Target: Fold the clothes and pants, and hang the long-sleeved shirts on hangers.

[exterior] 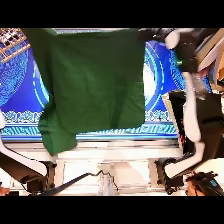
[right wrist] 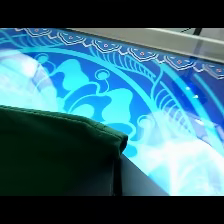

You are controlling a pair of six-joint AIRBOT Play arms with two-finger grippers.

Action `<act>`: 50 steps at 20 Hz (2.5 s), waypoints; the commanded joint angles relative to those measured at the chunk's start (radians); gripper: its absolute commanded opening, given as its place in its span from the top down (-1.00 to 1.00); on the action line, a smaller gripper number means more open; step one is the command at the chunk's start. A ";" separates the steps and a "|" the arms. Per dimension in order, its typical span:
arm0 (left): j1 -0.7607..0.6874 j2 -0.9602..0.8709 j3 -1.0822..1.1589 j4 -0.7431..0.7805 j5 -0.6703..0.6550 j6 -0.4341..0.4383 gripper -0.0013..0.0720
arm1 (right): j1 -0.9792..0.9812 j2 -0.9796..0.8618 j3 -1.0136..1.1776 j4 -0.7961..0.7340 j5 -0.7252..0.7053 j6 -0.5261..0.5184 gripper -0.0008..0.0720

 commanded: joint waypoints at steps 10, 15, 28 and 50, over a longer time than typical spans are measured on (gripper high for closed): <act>0.214 0.076 -0.298 0.797 -0.737 -0.599 -0.38 | -0.249 -0.151 -0.045 0.394 0.713 -0.037 -0.31; 0.261 0.511 -1.081 0.708 -0.541 -0.435 -0.57 | -0.338 -0.006 -0.454 0.593 0.835 -0.150 -0.24; 0.278 0.693 -1.426 0.728 -0.375 -0.372 -0.64 | -0.353 0.063 -0.808 0.537 0.675 -0.350 -0.11; 0.421 0.810 -1.275 0.747 -0.553 -0.398 -0.36 | -0.224 0.385 -0.713 0.502 0.633 -0.289 0.94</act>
